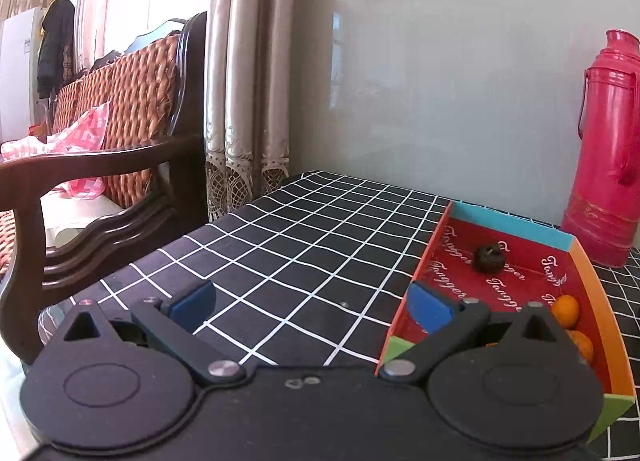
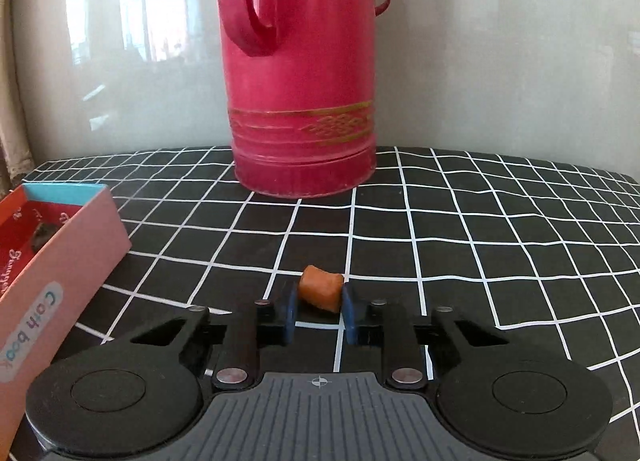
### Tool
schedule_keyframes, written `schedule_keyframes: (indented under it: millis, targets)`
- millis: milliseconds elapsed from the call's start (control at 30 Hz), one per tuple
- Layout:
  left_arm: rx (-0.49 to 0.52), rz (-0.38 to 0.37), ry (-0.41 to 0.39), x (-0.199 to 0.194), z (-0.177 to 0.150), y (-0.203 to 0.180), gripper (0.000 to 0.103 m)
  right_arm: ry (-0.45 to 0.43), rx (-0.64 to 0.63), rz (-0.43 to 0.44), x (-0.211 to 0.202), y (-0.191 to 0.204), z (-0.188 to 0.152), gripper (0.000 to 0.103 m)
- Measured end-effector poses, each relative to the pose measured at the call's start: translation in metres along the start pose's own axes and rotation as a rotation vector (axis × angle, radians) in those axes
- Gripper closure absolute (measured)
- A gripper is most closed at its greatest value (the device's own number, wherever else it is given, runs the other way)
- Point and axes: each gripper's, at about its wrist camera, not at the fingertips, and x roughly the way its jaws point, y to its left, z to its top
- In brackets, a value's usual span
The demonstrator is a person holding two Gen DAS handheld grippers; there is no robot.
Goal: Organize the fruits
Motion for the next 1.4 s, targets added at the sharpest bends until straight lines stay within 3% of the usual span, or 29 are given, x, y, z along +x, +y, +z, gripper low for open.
schedule_keyframes:
  millis: [433,767,933,967,1033,1100,1200,1400]
  targets:
    - [0.006,-0.004,0.008,-0.011,-0.003,0.0,0.007,-0.122,-0.032,0.064,-0.071,0.019,0.003,0.079]
    - [0.02,-0.023,-0.003,-0.025,-0.007,-0.008,0.007,-0.221,-0.187,0.298,-0.118,0.111,-0.008,0.079]
    - [0.014,-0.022,0.002,-0.022,-0.007,-0.004,0.007,-0.237,-0.246,0.341,-0.119,0.154,-0.017,0.077]
    - [0.013,-0.021,0.002,-0.022,-0.007,-0.003,0.007,-0.251,-0.259,0.318,-0.119,0.161,-0.02,0.055]
    - [0.019,-0.017,0.001,-0.022,-0.007,-0.002,0.007,-0.265,-0.245,0.35,-0.115,0.163,-0.023,0.017]
    - [0.019,-0.017,0.003,-0.023,-0.006,-0.003,0.006,-0.266,-0.227,0.367,-0.118,0.16,-0.021,0.002]
    - [0.015,-0.035,-0.002,-0.027,-0.006,-0.005,0.006,-0.326,-0.234,0.34,-0.133,0.147,-0.023,0.0]
    - [0.05,-0.121,-0.04,-0.062,-0.004,-0.022,0.006,-0.353,-0.17,0.275,-0.174,0.103,-0.038,0.0]
